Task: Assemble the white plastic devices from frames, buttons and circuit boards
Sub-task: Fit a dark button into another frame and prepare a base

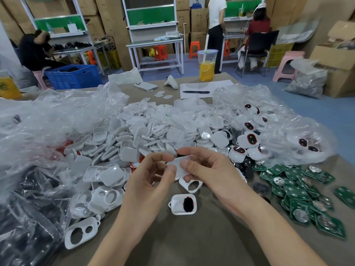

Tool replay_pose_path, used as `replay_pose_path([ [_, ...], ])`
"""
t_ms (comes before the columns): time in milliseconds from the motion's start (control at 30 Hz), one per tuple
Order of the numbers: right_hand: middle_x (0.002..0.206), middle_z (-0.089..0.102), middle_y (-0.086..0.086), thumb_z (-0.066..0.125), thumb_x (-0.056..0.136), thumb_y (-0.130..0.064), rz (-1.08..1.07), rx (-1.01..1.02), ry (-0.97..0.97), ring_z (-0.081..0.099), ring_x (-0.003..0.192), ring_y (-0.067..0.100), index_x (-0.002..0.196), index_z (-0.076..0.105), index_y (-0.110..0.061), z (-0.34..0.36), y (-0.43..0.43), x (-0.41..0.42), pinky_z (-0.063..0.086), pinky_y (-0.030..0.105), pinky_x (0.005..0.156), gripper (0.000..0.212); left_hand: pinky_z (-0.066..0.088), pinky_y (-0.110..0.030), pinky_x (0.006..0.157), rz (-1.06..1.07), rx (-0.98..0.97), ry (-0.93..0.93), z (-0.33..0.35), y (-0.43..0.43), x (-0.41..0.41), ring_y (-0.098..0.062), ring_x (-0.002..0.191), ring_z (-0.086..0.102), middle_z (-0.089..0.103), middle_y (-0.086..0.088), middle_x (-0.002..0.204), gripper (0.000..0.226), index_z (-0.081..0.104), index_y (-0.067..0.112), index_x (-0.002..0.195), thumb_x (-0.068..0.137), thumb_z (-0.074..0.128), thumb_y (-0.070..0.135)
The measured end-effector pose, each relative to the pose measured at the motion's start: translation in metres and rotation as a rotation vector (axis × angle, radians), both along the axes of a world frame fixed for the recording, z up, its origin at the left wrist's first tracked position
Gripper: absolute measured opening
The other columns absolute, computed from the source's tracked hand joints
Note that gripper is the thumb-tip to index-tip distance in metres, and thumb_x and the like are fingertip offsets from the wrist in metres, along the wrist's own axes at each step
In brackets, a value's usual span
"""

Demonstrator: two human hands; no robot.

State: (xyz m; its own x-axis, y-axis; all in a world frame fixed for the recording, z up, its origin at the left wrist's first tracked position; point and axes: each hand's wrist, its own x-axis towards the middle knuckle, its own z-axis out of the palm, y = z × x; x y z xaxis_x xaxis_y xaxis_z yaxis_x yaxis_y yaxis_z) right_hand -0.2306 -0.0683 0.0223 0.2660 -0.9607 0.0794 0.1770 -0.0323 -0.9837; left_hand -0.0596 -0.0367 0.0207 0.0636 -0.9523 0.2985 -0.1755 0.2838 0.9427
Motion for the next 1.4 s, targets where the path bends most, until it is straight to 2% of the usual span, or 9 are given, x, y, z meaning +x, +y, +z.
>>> replay_pose_path([
  [300, 0.104, 0.073, 0.013, 0.071, 0.092, -0.012, 0.009, -0.066, 0.007, 0.071, 0.080, 0.014, 0.107, 0.077, -0.032, -0.001, 0.005, -0.001, 0.056, 0.019, 0.074, 0.026, 0.049, -0.021, 0.075, -0.001, -0.020, -0.049, 0.000, 0.005, 0.002, -0.013, 0.081, 0.065, 0.067, 0.006, 0.082, 0.016, 0.068, 0.040, 0.100, 0.087, 0.061, 0.032],
  [433, 0.107, 0.075, -0.003, 0.067, 0.093, -0.010, -0.026, -0.123, 0.122, 0.071, 0.088, 0.010, 0.107, 0.074, -0.039, -0.004, 0.015, -0.003, 0.056, 0.022, 0.080, 0.033, 0.045, -0.013, 0.068, 0.042, -0.022, -0.099, -0.001, 0.011, 0.002, -0.011, 0.075, 0.061, 0.066, 0.007, 0.080, 0.017, 0.066, 0.042, 0.097, 0.086, 0.059, 0.031],
  [600, 0.099, 0.072, -0.014, 0.057, 0.100, -0.012, -0.197, -0.199, 0.246, 0.069, 0.085, 0.005, 0.105, 0.071, -0.044, -0.005, 0.032, -0.006, 0.052, 0.014, 0.074, 0.036, 0.040, -0.010, 0.061, 0.039, -0.008, -0.211, -0.008, 0.021, 0.005, -0.004, 0.067, 0.055, 0.066, 0.015, 0.080, 0.015, 0.066, 0.039, 0.096, 0.089, 0.055, 0.032],
  [700, 0.102, 0.069, -0.022, 0.057, 0.101, -0.020, -0.288, -0.316, 0.472, 0.066, 0.095, 0.002, 0.109, 0.068, -0.046, -0.012, 0.047, -0.010, 0.045, 0.009, 0.080, 0.029, 0.037, -0.009, 0.055, -0.021, -0.003, -0.329, -0.018, 0.026, 0.008, -0.001, 0.058, 0.046, 0.062, 0.017, 0.073, 0.015, 0.065, 0.039, 0.097, 0.091, 0.053, 0.032],
  [833, 0.099, 0.065, -0.019, 0.061, 0.096, -0.017, -0.323, -0.439, 0.701, 0.061, 0.096, 0.004, 0.115, 0.065, -0.041, -0.023, 0.064, -0.018, 0.040, 0.007, 0.080, 0.031, 0.032, -0.008, 0.050, -0.037, -0.013, -0.407, -0.025, 0.026, 0.008, -0.002, 0.051, 0.038, 0.050, 0.020, 0.058, 0.021, 0.064, 0.043, 0.098, 0.085, 0.047, 0.045],
  [1000, 0.107, 0.060, -0.024, 0.061, 0.090, -0.028, -0.216, -0.397, 0.811, 0.053, 0.109, -0.002, 0.126, 0.056, -0.044, -0.024, 0.066, -0.018, 0.037, 0.008, 0.088, 0.040, 0.032, -0.010, 0.049, -0.044, -0.013, -0.412, -0.026, 0.024, 0.010, -0.004, 0.050, 0.037, 0.049, 0.017, 0.056, 0.023, 0.065, 0.043, 0.099, 0.085, 0.047, 0.047],
  [1100, 0.109, 0.057, -0.030, 0.064, 0.088, -0.037, -0.185, -0.409, 0.866, 0.046, 0.113, -0.009, 0.129, 0.050, -0.047, -0.026, 0.066, -0.017, 0.031, 0.002, 0.090, 0.045, 0.032, -0.010, 0.049, -0.065, -0.009, -0.414, -0.026, 0.025, 0.011, -0.004, 0.050, 0.037, 0.048, 0.015, 0.056, 0.024, 0.065, 0.043, 0.100, 0.085, 0.047, 0.048],
  [1267, 0.107, 0.051, -0.037, 0.066, 0.085, -0.041, -0.148, -0.427, 0.909, 0.043, 0.113, -0.010, 0.133, 0.049, -0.044, -0.026, 0.064, -0.015, 0.028, 0.000, 0.091, 0.050, 0.035, -0.009, 0.053, -0.084, -0.013, -0.390, -0.025, 0.025, 0.011, -0.003, 0.053, 0.040, 0.061, 0.008, 0.073, 0.027, 0.067, 0.042, 0.102, 0.084, 0.048, 0.050],
  [1400, 0.108, 0.050, -0.037, 0.067, 0.085, -0.037, -0.125, -0.436, 0.924, 0.040, 0.114, -0.010, 0.134, 0.048, -0.045, -0.026, 0.063, -0.015, 0.027, 0.000, 0.090, 0.052, 0.035, -0.007, 0.053, -0.088, -0.015, -0.405, -0.024, 0.025, 0.010, -0.002, 0.052, 0.043, 0.059, 0.021, 0.069, 0.024, 0.066, 0.044, 0.097, 0.083, 0.047, 0.048],
])
